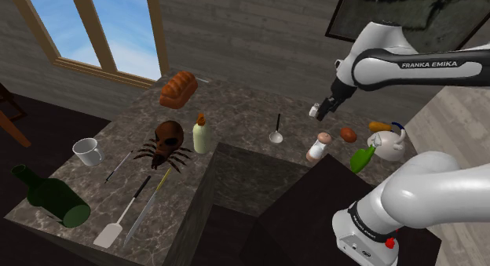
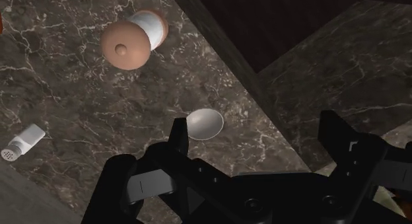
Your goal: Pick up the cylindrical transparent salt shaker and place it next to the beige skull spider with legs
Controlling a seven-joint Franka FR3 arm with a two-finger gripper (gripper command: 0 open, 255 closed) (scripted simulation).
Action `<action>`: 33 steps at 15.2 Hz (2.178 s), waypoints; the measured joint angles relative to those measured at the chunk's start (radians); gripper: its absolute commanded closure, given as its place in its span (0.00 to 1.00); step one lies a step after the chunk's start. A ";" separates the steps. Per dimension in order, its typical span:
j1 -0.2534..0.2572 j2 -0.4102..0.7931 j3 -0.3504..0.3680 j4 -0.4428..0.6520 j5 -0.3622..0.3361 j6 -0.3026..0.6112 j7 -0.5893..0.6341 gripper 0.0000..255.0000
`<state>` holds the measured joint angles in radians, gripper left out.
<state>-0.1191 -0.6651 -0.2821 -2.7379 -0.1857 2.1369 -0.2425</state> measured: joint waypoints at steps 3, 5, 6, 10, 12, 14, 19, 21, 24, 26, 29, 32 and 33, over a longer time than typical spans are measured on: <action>-0.015 0.098 -0.053 -0.020 -0.032 0.121 -0.046 0.00; -0.031 0.153 -0.092 -0.034 -0.054 0.195 -0.085 0.00; -0.034 0.189 -0.112 -0.039 -0.062 0.237 -0.103 0.00; -0.037 0.340 -0.189 -0.036 -0.067 0.394 -0.183 0.00; -0.026 0.432 -0.233 -0.020 -0.043 0.473 -0.241 0.00; -0.006 0.527 -0.272 -0.003 0.010 0.549 -0.310 0.00; 0.015 0.708 -0.307 0.037 0.219 0.677 -0.522 0.00; 0.008 0.755 -0.286 0.045 0.298 0.708 -0.581 0.00; -0.023 0.820 -0.231 0.060 0.415 0.748 -0.667 0.00; -0.040 0.843 -0.205 0.065 0.457 0.763 -0.696 0.00; -0.044 0.848 -0.198 0.065 0.466 0.767 -0.702 0.00; -0.044 0.848 -0.198 0.065 0.467 0.768 -0.702 1.00; -0.044 0.848 -0.198 0.066 0.467 0.768 -0.702 1.00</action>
<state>-0.1634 0.1827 -0.4799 -2.6721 0.2813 2.9051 -0.9450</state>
